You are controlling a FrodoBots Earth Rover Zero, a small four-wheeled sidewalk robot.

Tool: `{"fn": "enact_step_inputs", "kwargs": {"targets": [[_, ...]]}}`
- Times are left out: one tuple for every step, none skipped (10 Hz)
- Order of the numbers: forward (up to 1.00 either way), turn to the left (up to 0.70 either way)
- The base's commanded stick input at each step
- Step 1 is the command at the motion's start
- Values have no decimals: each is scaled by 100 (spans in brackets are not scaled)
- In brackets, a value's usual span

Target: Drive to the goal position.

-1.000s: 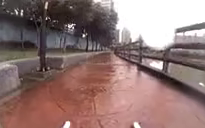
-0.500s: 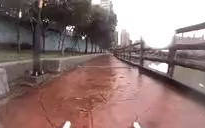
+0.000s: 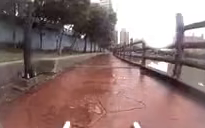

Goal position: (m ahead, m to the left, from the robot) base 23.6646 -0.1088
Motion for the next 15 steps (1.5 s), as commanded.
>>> {"fn": "enact_step_inputs", "kwargs": {"targets": [[50,0],[50,0],[50,0],[50,0],[50,0],[50,0],[50,0],[50,0],[50,0],[50,0],[50,0],[50,0],[50,0],[50,17],[50,41]]}}
